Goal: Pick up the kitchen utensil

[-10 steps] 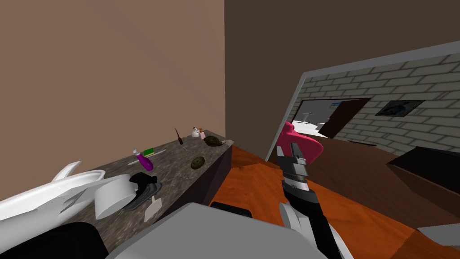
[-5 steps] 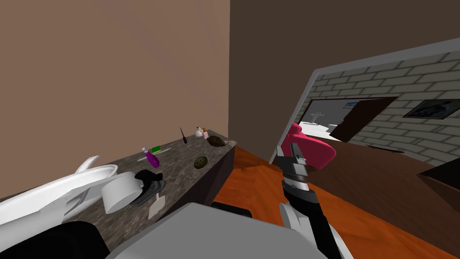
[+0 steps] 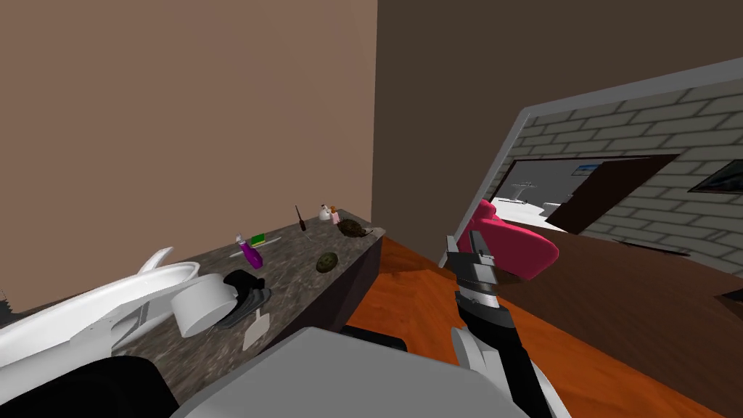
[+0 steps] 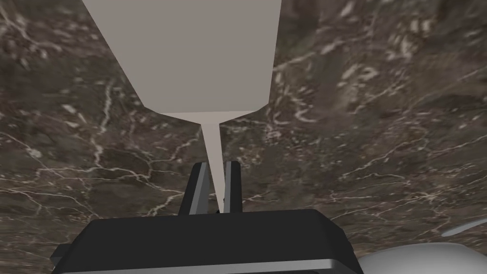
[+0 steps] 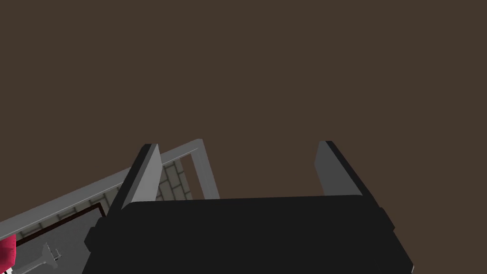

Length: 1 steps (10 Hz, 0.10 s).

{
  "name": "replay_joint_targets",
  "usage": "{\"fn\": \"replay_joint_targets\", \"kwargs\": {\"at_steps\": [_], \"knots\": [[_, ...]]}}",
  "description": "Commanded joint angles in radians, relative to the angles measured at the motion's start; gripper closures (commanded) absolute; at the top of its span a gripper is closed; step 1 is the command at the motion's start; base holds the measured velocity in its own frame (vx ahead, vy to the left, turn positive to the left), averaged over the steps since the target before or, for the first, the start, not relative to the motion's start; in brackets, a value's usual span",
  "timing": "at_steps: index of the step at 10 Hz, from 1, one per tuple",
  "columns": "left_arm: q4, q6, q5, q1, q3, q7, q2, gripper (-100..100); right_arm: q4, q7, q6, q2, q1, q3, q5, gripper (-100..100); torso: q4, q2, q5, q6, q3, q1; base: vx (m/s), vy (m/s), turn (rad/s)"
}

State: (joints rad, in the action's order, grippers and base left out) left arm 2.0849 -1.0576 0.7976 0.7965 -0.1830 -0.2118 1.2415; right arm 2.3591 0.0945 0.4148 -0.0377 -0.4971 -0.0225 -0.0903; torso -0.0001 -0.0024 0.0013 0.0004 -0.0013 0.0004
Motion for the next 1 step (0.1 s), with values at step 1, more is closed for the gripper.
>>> {"fn": "replay_joint_targets", "kwargs": {"at_steps": [1], "knots": [[0.0,0.0,0.0,0.0,0.0,0.0,0.0,0,0.0,0.0,0.0,0.0,0.0,0.0,0.0,0,0.0,0.0,0.0,0.0,0.0,0.0,0.0,0.0,0.0]]}}
